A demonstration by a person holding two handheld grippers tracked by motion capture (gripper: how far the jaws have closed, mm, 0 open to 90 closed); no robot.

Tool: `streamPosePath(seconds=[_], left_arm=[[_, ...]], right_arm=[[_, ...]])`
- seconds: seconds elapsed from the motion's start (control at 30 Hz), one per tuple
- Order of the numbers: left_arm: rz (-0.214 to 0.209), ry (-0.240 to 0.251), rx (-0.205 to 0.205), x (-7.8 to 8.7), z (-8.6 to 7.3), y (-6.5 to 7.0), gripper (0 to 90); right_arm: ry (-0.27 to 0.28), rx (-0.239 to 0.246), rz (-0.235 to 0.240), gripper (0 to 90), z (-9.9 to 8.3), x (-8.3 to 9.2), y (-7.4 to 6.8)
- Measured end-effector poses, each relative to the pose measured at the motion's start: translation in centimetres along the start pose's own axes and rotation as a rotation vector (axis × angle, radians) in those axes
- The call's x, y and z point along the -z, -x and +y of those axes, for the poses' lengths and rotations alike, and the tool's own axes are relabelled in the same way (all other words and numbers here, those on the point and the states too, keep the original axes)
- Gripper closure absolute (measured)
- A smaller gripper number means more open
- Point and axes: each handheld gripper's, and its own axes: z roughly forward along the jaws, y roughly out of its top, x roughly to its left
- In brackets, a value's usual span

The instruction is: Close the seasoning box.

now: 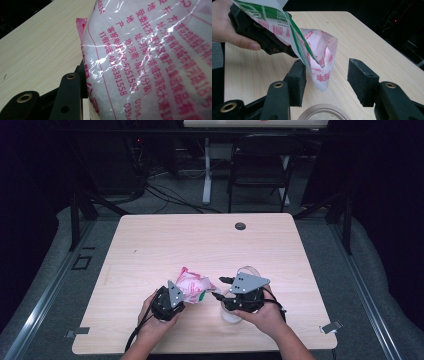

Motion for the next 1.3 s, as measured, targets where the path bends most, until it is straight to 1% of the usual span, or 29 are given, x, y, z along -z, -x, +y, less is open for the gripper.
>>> streamPosePath(seconds=[0.07, 0.13, 0.17, 0.27, 0.3, 0.33, 0.4, 0.47, 0.5, 0.53, 0.57, 0.6, 0.77, 0.8, 0.83, 0.93, 1.03, 1.13, 1.2, 1.3], left_arm=[[0.001, -0.005, -0.01, 0.0, 0.1, 0.0, 57.4], [0.004, -0.002, -0.011, 0.0, 0.2, 0.0, 57.4], [0.006, -0.009, -0.022, 0.0, 0.3, 0.0, 57.4], [0.009, -0.006, -0.032, 0.0, 0.6, -0.1, 57.4], [0.007, -0.016, -0.041, 0.1, 0.7, -0.1, 57.4], [0.011, -0.008, -0.035, 0.0, 0.7, -0.1, 57.4], [0.012, -0.004, -0.038, 0.0, 0.9, -0.1, 57.4], [0.009, -0.015, -0.049, 0.1, 1.2, -0.2, 57.5], [0.013, -0.005, -0.044, 0.0, 1.2, -0.2, 57.4], [0.013, -0.011, -0.051, 0.0, 1.3, -0.2, 57.5], [0.011, -0.013, -0.048, -0.1, 1.4, -0.1, 57.5], [0.015, -0.008, -0.058, -0.2, 1.5, -0.1, 57.4], [0.008, -0.019, -0.08, -0.5, 1.8, 0.4, 57.5], [0.008, -0.016, -0.083, -0.6, 1.9, 0.4, 57.5], [0.005, -0.016, -0.076, -0.6, 1.9, 0.5, 57.5], [0.011, -0.016, -0.092, -0.8, 2.1, 0.5, 57.5], [0.009, -0.015, -0.089, -0.9, 2.2, 0.6, 57.5], [0.006, -0.022, -0.096, -0.9, 2.3, 0.6, 57.5], [0.01, -0.025, -0.098, -1.0, 2.3, 0.6, 57.6], [0.018, -0.027, -0.109, -1.0, 2.3, 0.5, 57.6]], right_arm=[[-0.001, 0.013, 0.003, 48.9, 0.1, 0.0, -0.1], [-0.005, 0.033, 0.006, 48.9, 0.3, 0.1, -0.2], [-0.003, 0.045, 0.006, 48.9, 0.4, 0.1, -0.3], [0.003, 0.078, 0.002, 49.7, 0.9, 0.2, -0.4], [0.005, 0.084, 0.005, 50.1, 1.0, 0.2, -0.4], [0.006, 0.093, 0.006, 50.6, 1.1, 0.3, -0.4], [0.009, 0.103, 0.011, 51.3, 1.4, 0.3, -0.5], [0.011, 0.109, 0.016, 52.0, 1.5, 0.3, -0.5], [0.013, 0.109, 0.018, 52.3, 1.6, 0.3, -0.5], [0.014, 0.114, 0.021, 52.8, 1.7, 0.4, -0.5], [0.018, 0.119, 0.025, 53.1, 1.7, 0.4, -0.6], [0.017, 0.127, 0.025, 53.4, 1.8, 0.5, -0.6], [0.021, 0.141, 0.032, 55.1, 1.8, 0.7, -0.8], [0.021, 0.142, 0.034, 55.3, 1.8, 0.7, -0.7], [0.021, 0.142, 0.035, 55.4, 1.8, 0.7, -0.7], [0.02, 0.142, 0.039, 56.7, 1.8, 0.7, -0.7], [0.021, 0.145, 0.046, 57.6, 1.8, 0.7, -0.8], [0.011, 0.149, 0.053, 58.7, 1.8, 0.7, -0.8], [0.013, 0.15, 0.061, 61.0, 1.7, 0.6, -0.9], [-0.002, 0.161, 0.067, 66.7, 1.7, 0.7, -1.0]])
